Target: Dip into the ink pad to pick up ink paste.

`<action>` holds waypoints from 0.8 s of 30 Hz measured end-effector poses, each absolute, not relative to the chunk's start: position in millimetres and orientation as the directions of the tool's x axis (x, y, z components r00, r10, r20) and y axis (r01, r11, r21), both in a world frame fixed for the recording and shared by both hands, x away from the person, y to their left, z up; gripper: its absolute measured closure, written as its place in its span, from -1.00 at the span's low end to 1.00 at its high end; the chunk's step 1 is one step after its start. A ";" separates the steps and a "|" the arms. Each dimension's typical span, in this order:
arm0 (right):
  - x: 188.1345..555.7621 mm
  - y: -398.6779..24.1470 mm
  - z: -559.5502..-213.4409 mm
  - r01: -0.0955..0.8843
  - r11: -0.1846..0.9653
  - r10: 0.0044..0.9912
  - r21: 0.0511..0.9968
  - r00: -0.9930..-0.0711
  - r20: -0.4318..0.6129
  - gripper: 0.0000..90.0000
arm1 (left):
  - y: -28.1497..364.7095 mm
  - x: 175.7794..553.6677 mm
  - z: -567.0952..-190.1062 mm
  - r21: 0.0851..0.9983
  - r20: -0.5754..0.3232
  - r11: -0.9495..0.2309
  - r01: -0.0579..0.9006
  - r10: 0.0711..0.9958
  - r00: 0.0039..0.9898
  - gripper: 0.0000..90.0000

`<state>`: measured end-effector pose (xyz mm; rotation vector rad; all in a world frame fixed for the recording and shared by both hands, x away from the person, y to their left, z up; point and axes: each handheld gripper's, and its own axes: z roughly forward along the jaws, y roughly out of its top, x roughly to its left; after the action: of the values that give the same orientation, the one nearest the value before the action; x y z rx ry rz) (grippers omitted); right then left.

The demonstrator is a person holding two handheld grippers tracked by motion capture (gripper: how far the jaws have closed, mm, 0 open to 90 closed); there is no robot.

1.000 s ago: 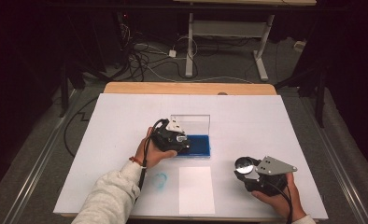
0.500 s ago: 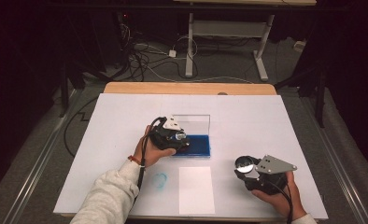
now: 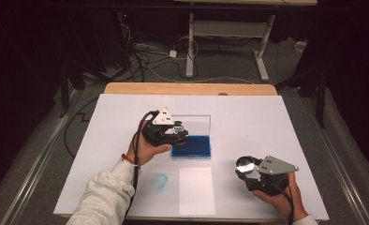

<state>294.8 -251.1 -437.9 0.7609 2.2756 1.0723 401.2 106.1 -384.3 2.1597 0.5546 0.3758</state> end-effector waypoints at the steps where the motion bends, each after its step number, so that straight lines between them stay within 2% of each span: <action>1: 295.0 -250.5 -437.9 0.268 0.532 0.668 0.803 -0.715 -0.204 -0.13 | 107.1 400.4 -382.5 0.808 0.071 -0.533 0.251 0.511 0.857 0.21; 19: 294.6 -250.4 -437.0 0.266 0.528 0.668 0.807 -0.716 -0.201 -0.13 | 103.0 394.9 -375.2 0.813 0.079 -0.537 0.227 0.486 0.870 0.21; 24: 295.3 -250.2 -437.4 0.267 0.527 0.668 0.807 -0.717 -0.199 -0.13 | 91.0 396.4 -376.1 0.801 0.091 -0.561 0.208 0.457 0.885 0.21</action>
<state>295.3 -250.2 -437.4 0.7599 2.2767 1.0825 396.4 91.0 -376.1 2.1764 0.4762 0.3637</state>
